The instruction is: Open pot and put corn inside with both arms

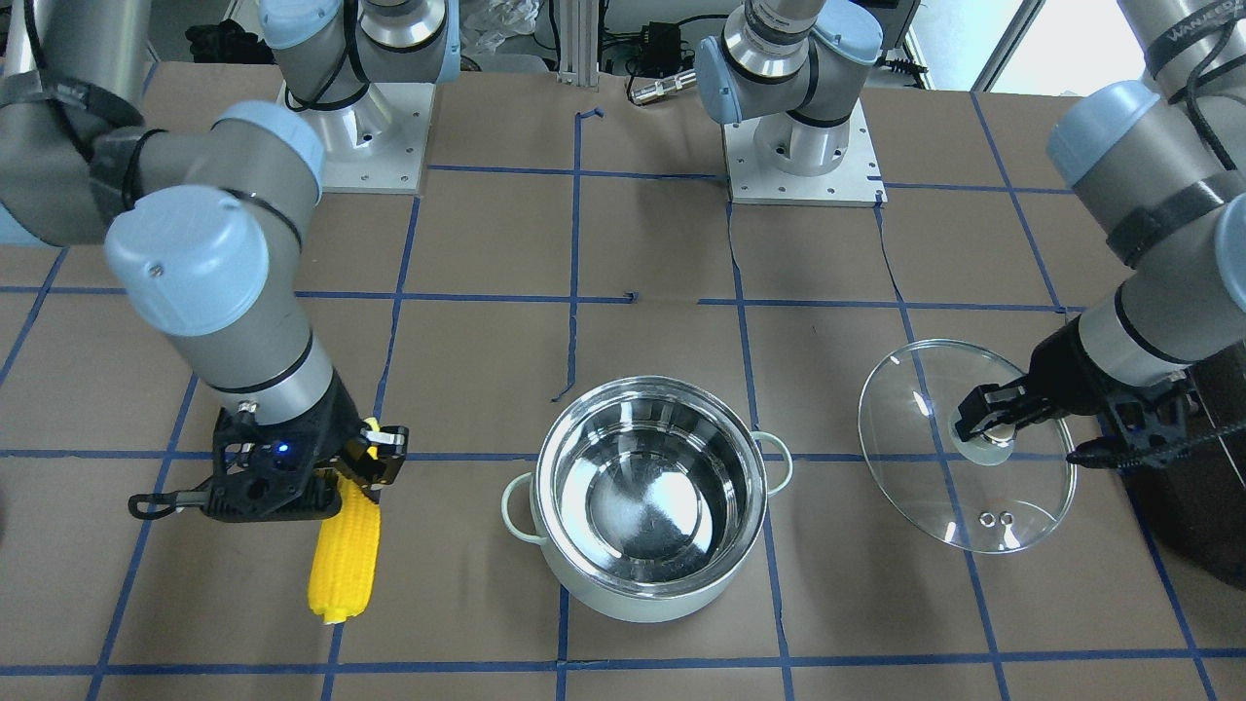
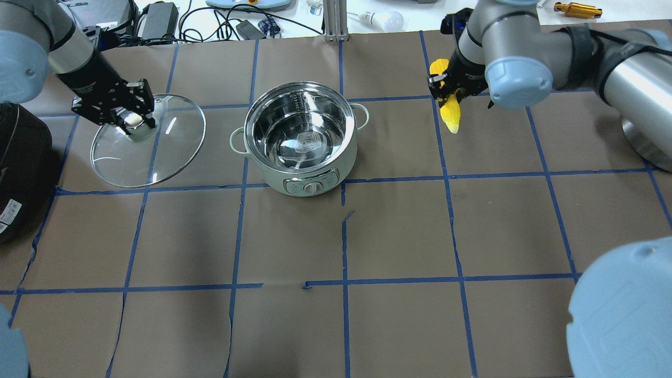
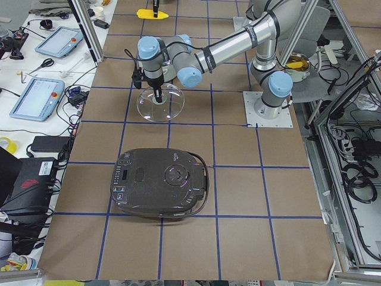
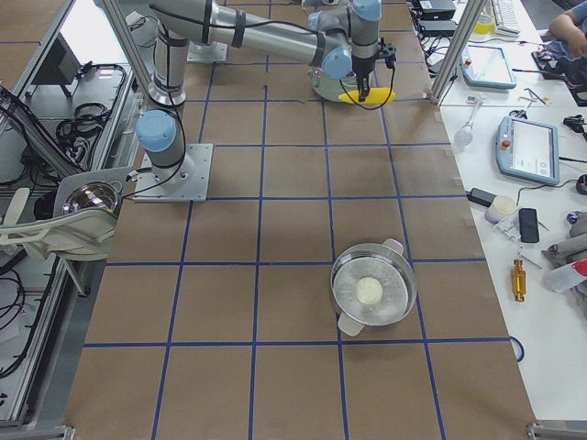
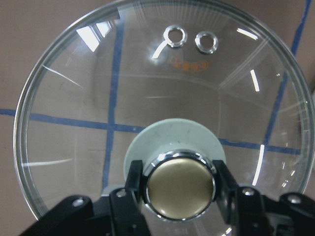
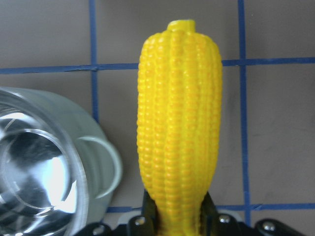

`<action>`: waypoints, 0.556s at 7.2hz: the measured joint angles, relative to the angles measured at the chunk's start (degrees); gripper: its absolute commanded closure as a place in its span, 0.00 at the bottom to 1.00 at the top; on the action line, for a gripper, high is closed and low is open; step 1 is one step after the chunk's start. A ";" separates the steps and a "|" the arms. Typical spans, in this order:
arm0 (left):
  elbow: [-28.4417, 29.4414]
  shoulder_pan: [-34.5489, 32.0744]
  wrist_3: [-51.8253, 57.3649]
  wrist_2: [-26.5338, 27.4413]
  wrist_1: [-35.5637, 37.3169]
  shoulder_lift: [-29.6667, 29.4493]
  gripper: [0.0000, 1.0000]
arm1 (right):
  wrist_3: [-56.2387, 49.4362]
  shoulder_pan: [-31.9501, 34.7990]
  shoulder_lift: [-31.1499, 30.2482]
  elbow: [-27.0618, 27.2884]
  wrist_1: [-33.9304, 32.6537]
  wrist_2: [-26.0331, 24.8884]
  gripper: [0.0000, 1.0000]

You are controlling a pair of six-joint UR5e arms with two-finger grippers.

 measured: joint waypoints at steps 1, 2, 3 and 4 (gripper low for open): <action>-2.05 1.15 2.36 0.03 3.65 -0.48 1.00 | 5.25 3.64 1.24 -3.91 3.26 -0.59 1.00; -3.81 1.72 4.59 0.07 7.01 -1.11 1.00 | 9.25 7.01 3.32 -6.61 4.78 -1.79 1.00; -5.57 1.94 5.79 0.08 9.64 -1.70 1.00 | 12.64 9.96 5.74 -8.55 5.25 -2.89 1.00; -7.19 2.01 6.30 0.03 11.27 -2.04 1.00 | 14.89 12.31 7.83 -9.99 5.15 -3.35 1.00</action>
